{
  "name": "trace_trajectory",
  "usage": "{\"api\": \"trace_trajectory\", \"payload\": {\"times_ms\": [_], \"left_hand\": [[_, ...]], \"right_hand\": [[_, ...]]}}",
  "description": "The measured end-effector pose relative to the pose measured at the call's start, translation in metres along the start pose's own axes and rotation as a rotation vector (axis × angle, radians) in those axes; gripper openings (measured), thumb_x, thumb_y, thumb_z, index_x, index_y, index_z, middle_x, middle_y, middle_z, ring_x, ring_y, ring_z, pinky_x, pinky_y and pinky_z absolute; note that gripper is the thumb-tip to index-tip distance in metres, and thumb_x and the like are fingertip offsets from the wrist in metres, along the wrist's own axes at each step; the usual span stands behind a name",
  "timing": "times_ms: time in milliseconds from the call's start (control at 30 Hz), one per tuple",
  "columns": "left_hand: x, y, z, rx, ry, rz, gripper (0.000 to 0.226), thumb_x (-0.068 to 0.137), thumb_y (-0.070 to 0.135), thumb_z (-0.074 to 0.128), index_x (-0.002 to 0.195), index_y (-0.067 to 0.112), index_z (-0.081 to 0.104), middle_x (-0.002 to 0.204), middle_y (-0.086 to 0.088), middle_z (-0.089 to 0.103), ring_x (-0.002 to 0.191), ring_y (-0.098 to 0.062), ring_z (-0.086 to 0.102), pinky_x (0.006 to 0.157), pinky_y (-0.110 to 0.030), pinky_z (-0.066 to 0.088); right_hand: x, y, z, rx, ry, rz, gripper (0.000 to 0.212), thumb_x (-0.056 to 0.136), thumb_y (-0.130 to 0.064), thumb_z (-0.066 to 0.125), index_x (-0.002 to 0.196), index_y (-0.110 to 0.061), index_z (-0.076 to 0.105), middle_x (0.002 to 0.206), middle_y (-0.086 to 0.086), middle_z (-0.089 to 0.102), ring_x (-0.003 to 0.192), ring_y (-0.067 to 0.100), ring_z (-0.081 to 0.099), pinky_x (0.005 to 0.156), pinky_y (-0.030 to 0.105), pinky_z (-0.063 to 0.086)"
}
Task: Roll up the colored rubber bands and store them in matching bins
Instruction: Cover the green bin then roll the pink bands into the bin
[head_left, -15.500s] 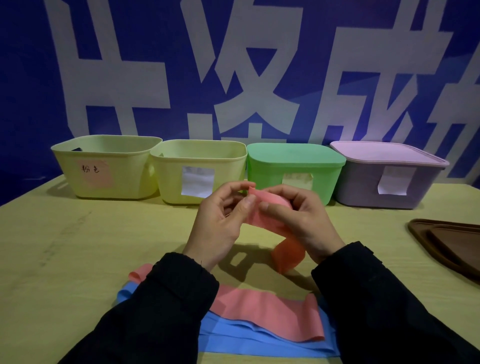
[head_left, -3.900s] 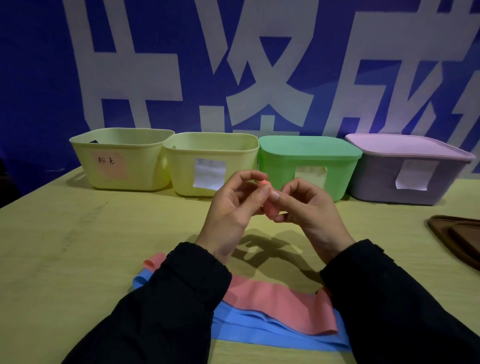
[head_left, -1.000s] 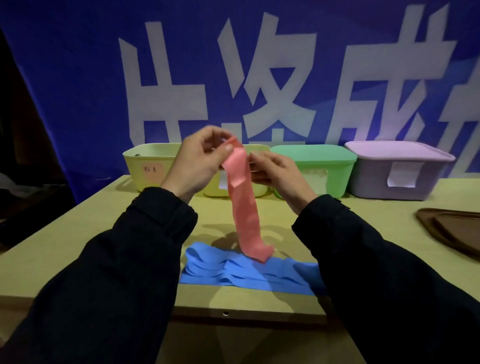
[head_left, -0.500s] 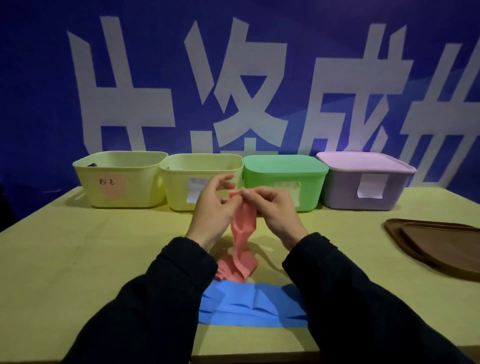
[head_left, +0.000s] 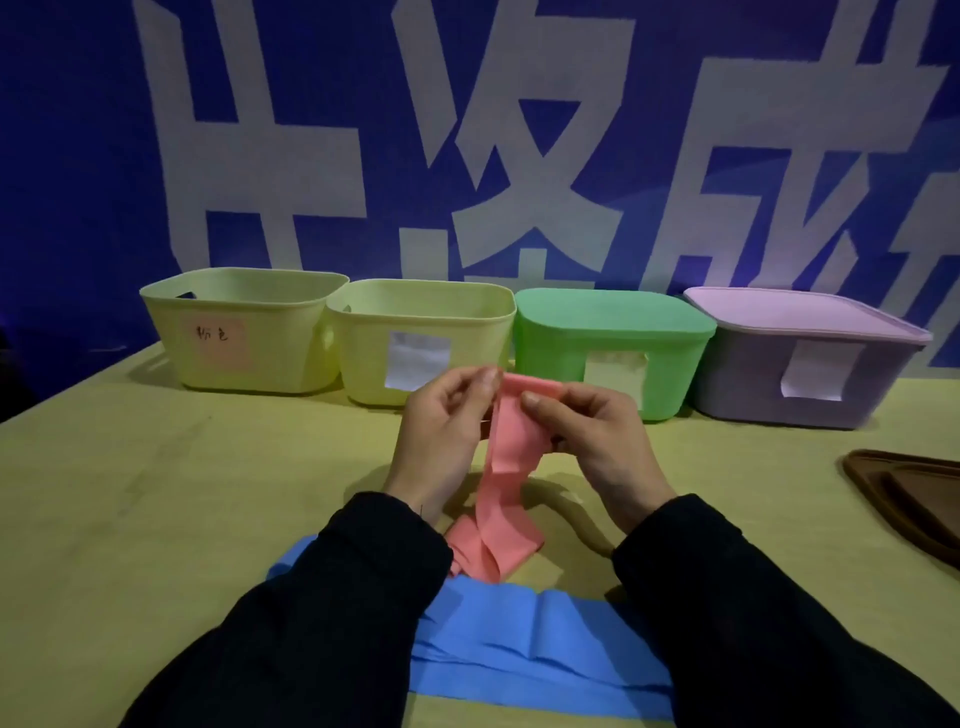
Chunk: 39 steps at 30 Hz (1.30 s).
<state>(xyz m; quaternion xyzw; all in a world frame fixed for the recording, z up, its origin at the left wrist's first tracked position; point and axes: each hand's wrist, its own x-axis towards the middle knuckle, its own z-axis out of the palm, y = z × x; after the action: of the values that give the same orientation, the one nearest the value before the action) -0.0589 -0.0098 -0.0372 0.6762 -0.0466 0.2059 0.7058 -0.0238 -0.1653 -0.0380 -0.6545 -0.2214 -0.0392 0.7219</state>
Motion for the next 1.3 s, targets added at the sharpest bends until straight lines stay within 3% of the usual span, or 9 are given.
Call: {"api": "trace_trajectory", "payload": {"times_ms": [133, 300, 400, 567, 667, 767, 900, 1100, 1300], "left_hand": [[-0.008, 0.001, 0.003, 0.056, -0.166, -0.023, 0.035, 0.095, 0.041, 0.063, 0.102, 0.008, 0.074, 0.097, -0.013, 0.076, 0.094, -0.029, 0.072, 0.087, -0.047, 0.056], [-0.013, -0.003, 0.006, 0.086, -0.168, -0.014, 0.011, 0.084, 0.021, 0.081, 0.091, 0.012, 0.079, 0.084, -0.006, 0.078, 0.076, -0.014, 0.070, 0.070, -0.031, 0.056], [-0.012, -0.002, 0.004, 0.031, -0.144, -0.022, 0.011, 0.087, 0.018, 0.077, 0.095, 0.010, 0.080, 0.085, -0.008, 0.078, 0.075, -0.012, 0.068, 0.069, -0.029, 0.054], [-0.012, -0.004, 0.006, 0.067, -0.224, -0.049, 0.015, 0.095, 0.016, 0.068, 0.102, 0.007, 0.079, 0.091, -0.010, 0.079, 0.079, -0.014, 0.071, 0.074, -0.030, 0.057], [-0.015, -0.003, 0.007, 0.044, -0.315, -0.072, 0.021, 0.101, 0.015, 0.058, 0.109, 0.004, 0.075, 0.099, -0.012, 0.078, 0.089, -0.021, 0.075, 0.077, -0.029, 0.060], [-0.018, 0.002, 0.007, -0.004, -0.402, -0.159, 0.041, 0.104, 0.037, 0.047, 0.113, 0.005, 0.072, 0.105, -0.014, 0.076, 0.098, -0.028, 0.073, 0.085, -0.037, 0.058], [-0.013, -0.001, 0.005, 0.085, -0.279, -0.115, 0.061, 0.092, 0.069, 0.053, 0.105, 0.014, 0.074, 0.100, -0.009, 0.076, 0.097, -0.029, 0.071, 0.091, -0.043, 0.055], [-0.012, -0.002, 0.006, 0.038, -0.123, 0.056, 0.018, 0.094, 0.025, 0.071, 0.110, 0.016, 0.074, 0.099, -0.004, 0.078, 0.096, -0.025, 0.074, 0.089, -0.050, 0.059], [-0.009, -0.002, 0.004, 0.063, -0.042, 0.107, 0.012, 0.094, 0.020, 0.070, 0.105, 0.019, 0.075, 0.095, 0.001, 0.078, 0.091, -0.015, 0.074, 0.083, -0.035, 0.061]], "right_hand": [[0.000, -0.003, -0.001, 0.086, 0.134, -0.050, 0.020, 0.086, -0.010, 0.074, 0.099, 0.005, 0.073, 0.082, 0.013, 0.072, 0.069, 0.015, 0.064, 0.060, 0.026, 0.054], [-0.004, -0.002, 0.000, 0.077, 0.185, -0.066, 0.022, 0.087, -0.014, 0.074, 0.098, 0.004, 0.071, 0.088, 0.021, 0.068, 0.074, 0.021, 0.062, 0.064, 0.033, 0.053], [-0.005, -0.003, 0.002, 0.100, 0.145, -0.038, 0.019, 0.091, -0.018, 0.069, 0.102, -0.003, 0.072, 0.086, 0.009, 0.070, 0.074, 0.016, 0.063, 0.059, 0.026, 0.054], [-0.005, -0.003, 0.002, 0.101, 0.108, 0.006, 0.019, 0.091, -0.024, 0.069, 0.096, -0.006, 0.075, 0.088, 0.014, 0.070, 0.079, 0.021, 0.063, 0.067, 0.033, 0.055], [-0.006, -0.005, 0.000, 0.130, 0.119, -0.010, 0.013, 0.089, -0.019, 0.071, 0.095, -0.007, 0.072, 0.085, 0.010, 0.068, 0.074, 0.020, 0.060, 0.059, 0.029, 0.049], [-0.006, -0.006, -0.002, 0.151, 0.145, -0.046, 0.003, 0.092, -0.014, 0.067, 0.092, -0.011, 0.069, 0.083, 0.004, 0.067, 0.071, 0.013, 0.059, 0.057, 0.025, 0.047], [-0.006, -0.006, 0.001, 0.118, 0.134, -0.076, 0.009, 0.092, -0.012, 0.066, 0.097, -0.005, 0.069, 0.083, 0.003, 0.070, 0.073, 0.012, 0.062, 0.063, 0.023, 0.052], [-0.007, -0.004, 0.004, 0.095, 0.127, -0.072, 0.009, 0.092, -0.011, 0.068, 0.095, -0.005, 0.074, 0.077, 0.003, 0.070, 0.066, 0.011, 0.060, 0.059, 0.023, 0.050], [-0.009, -0.005, 0.006, 0.062, 0.094, -0.097, 0.011, 0.093, -0.014, 0.066, 0.098, -0.006, 0.072, 0.083, 0.003, 0.072, 0.073, 0.012, 0.067, 0.060, 0.024, 0.053]]}}
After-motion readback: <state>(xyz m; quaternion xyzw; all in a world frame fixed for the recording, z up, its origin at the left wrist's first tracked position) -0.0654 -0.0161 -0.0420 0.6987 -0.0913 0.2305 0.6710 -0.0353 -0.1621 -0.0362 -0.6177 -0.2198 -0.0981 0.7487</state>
